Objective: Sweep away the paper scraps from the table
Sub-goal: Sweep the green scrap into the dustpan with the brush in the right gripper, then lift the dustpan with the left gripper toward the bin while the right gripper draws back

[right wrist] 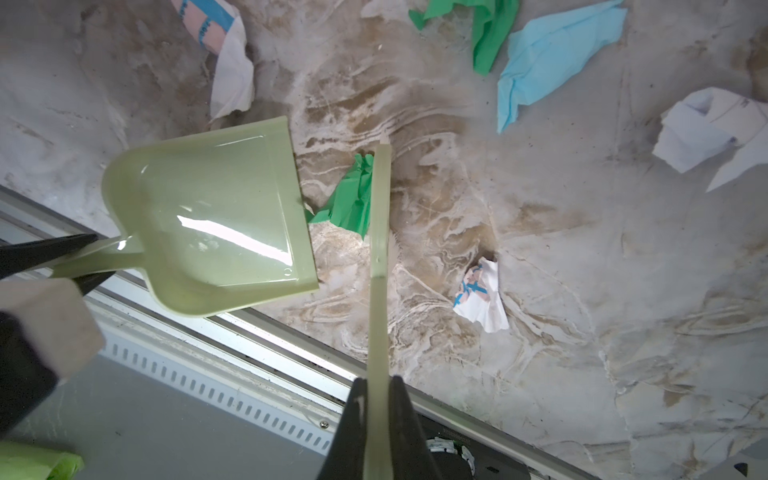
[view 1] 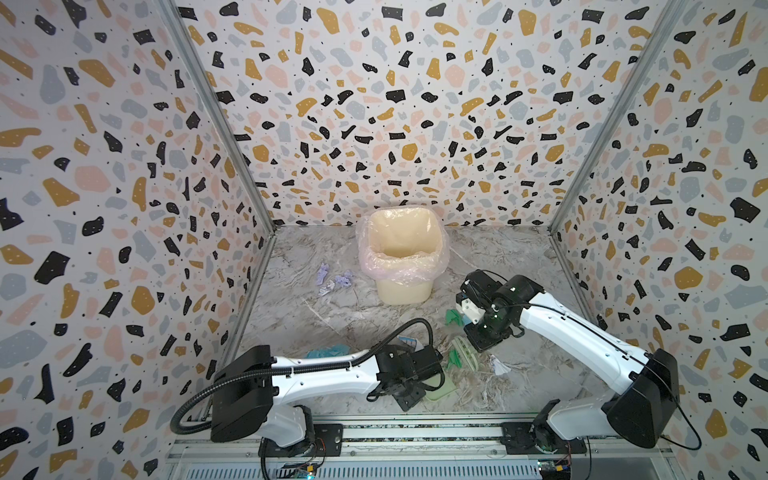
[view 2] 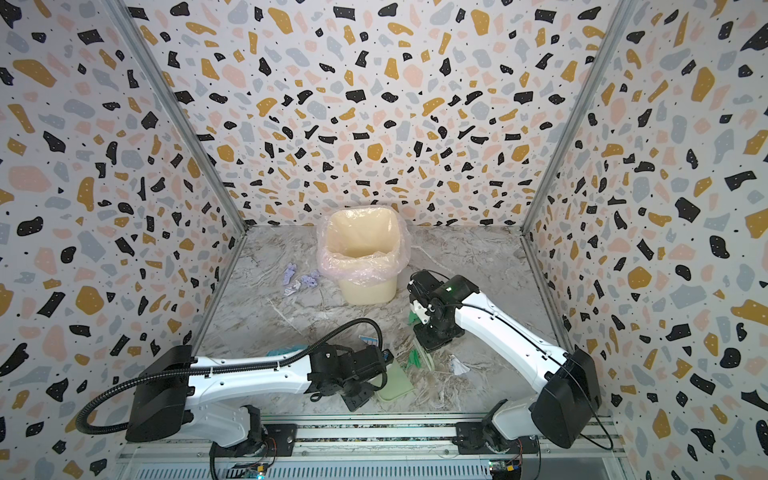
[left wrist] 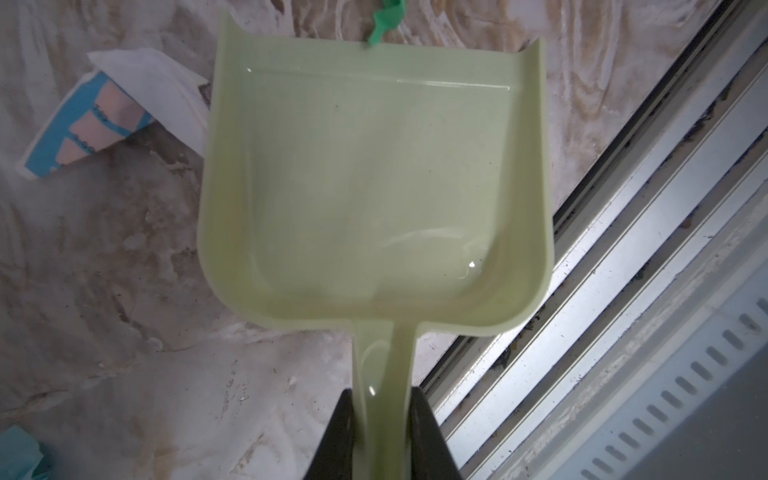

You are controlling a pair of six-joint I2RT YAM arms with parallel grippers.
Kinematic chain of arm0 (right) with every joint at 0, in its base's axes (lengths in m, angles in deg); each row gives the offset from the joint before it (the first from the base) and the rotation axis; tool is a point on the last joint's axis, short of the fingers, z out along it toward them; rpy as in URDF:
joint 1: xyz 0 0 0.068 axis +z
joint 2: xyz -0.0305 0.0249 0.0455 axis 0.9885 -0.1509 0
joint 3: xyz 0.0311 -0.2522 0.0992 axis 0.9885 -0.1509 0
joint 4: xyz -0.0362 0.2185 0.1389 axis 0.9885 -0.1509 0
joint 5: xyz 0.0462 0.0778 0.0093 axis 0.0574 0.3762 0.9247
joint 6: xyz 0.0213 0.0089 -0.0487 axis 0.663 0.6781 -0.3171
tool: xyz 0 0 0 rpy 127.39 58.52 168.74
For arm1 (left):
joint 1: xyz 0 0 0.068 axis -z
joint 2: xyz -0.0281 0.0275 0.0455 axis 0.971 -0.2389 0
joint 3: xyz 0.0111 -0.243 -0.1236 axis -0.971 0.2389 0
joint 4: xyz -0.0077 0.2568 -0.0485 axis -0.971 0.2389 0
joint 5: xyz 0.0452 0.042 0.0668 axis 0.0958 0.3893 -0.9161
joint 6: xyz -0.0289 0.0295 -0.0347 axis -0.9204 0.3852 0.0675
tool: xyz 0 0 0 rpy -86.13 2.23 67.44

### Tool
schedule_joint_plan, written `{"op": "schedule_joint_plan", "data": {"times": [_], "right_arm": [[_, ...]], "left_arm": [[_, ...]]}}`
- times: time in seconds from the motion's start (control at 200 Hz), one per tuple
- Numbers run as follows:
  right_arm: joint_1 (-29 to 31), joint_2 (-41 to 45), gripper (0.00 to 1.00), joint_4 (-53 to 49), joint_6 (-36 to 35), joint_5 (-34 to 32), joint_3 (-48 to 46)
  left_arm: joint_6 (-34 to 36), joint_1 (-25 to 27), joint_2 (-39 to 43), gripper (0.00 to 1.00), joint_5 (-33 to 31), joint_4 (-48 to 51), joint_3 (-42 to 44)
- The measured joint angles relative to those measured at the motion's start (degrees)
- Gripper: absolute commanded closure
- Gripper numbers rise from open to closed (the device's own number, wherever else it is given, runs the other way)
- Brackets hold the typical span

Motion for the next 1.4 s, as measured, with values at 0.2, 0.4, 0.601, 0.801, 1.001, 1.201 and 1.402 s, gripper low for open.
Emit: {"op": "schedule_joint_plan", "data": {"times": [0.2, 0.4, 0.601, 0.801, 1.001, 1.201, 1.402], "right_arm": [[3.0, -0.6, 1.0, 0.2, 0.2, 2.8, 0.9], [5.4, -0.6, 1.0, 0.2, 1.4, 6.0, 1.3], [6.3, 1.1, 1.0, 0.6, 2.6, 8.3, 2.0], [4.4, 3.0, 1.0, -0.8, 2.8, 7.3, 2.6], [-3.3, 5.9, 1.0, -3.2, 2.3, 5.6, 5.7], [-12.0, 11.2, 1.0, -3.3, 1.2, 6.1, 8.6], [-20.2, 14.2, 1.0, -2.6, -0.3, 8.0, 8.6]], "left_arm": [[0.1, 0.0, -0.3, 1.0, 0.0, -0.4, -0.1], [0.1, 0.0, -0.4, 1.0, 0.0, -1.0, -0.1], [0.0, 0.0, -0.4, 1.0, 0.0, -2.0, -0.1], [0.0, 0.0, -0.3, 1.0, 0.0, -3.0, -0.1], [-0.2, 0.0, 1.5, 1.0, -0.7, -4.4, -0.1], [-0.5, 0.0, 7.2, 1.0, -3.5, -6.0, -0.1], [-0.6, 0.0, 11.8, 1.0, -7.1, -5.7, -0.5]]}}
